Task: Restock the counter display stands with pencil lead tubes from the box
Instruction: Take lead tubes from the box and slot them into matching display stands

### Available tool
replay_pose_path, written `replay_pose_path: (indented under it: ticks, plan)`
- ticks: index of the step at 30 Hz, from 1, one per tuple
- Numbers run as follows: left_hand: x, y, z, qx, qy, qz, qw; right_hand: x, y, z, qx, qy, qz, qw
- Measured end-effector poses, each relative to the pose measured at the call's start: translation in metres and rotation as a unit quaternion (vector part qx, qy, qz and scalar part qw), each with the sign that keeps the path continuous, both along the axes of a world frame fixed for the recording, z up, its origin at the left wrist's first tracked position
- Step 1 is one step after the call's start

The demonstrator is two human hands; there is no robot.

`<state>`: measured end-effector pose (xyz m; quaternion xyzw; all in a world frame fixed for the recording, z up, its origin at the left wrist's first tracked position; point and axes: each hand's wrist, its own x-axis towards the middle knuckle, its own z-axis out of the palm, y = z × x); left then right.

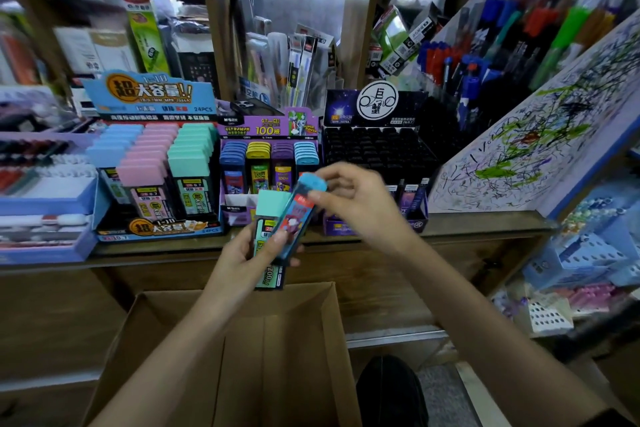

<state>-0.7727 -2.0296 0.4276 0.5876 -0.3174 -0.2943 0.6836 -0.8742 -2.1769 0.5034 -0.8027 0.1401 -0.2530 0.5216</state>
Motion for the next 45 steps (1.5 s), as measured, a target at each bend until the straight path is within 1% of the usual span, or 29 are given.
replay_pose_path:
  ticks: [2, 5, 7, 9, 11, 14, 18, 24, 30, 33, 35, 37, 40, 41, 42, 45]
  plan:
    - [0.008, 0.007, 0.0, 0.003, -0.002, 0.02, 1.0, 0.004, -0.015, 0.018, 0.001, -0.032, -0.033, 0.999]
    - [0.021, 0.018, -0.004, 0.007, -0.011, 0.056, 0.998, 0.011, -0.038, 0.041, -0.077, -0.071, -0.065, 0.992]
    - [0.027, 0.023, -0.005, 0.011, -0.012, 0.067, 0.998, 0.02, -0.047, 0.044, -0.145, -0.053, -0.083, 0.984]
    - [0.031, 0.028, -0.005, 0.009, -0.014, 0.071, 0.997, 0.03, -0.051, 0.04, -0.199, -0.015, -0.099, 0.975]
    - [0.033, 0.03, -0.005, 0.005, -0.016, 0.074, 0.997, 0.037, -0.051, 0.034, -0.241, 0.015, -0.093, 0.966]
    - [0.035, 0.031, -0.005, 0.006, -0.016, 0.072, 0.997, 0.045, -0.048, 0.028, -0.318, 0.035, -0.066, 0.945]
    - [0.034, 0.032, -0.004, 0.002, -0.014, 0.066, 0.998, 0.05, -0.046, 0.029, -0.298, 0.038, -0.074, 0.951]
    - [0.033, 0.033, -0.003, 0.004, -0.018, 0.064, 0.998, 0.055, -0.049, 0.032, -0.307, 0.063, -0.068, 0.947]
    - [0.032, 0.033, 0.002, 0.002, -0.021, 0.064, 0.998, 0.056, -0.052, 0.038, -0.24, 0.063, -0.036, 0.968]
    - [0.03, 0.034, 0.004, 0.002, -0.023, 0.063, 0.998, 0.055, -0.053, 0.041, -0.229, 0.07, -0.021, 0.971]
    - [0.03, 0.036, 0.005, 0.0, -0.023, 0.063, 0.998, 0.055, -0.054, 0.04, -0.24, 0.078, -0.023, 0.967]
    - [0.029, 0.036, 0.006, 0.001, -0.026, 0.062, 0.998, 0.058, -0.053, 0.034, -0.291, 0.094, -0.044, 0.951]
    - [0.029, 0.036, 0.007, 0.003, -0.029, 0.061, 0.998, 0.065, -0.051, 0.026, -0.428, 0.133, -0.063, 0.892]
    - [0.029, 0.037, 0.007, 0.004, -0.03, 0.06, 0.998, 0.067, -0.05, 0.024, -0.457, 0.147, -0.063, 0.875]
    - [0.029, 0.037, 0.007, 0.004, -0.031, 0.059, 0.998, 0.068, -0.05, 0.022, -0.473, 0.16, -0.063, 0.864]
    - [0.027, 0.038, 0.007, 0.001, -0.029, 0.059, 0.998, 0.071, -0.048, 0.016, -0.498, 0.168, -0.077, 0.847]
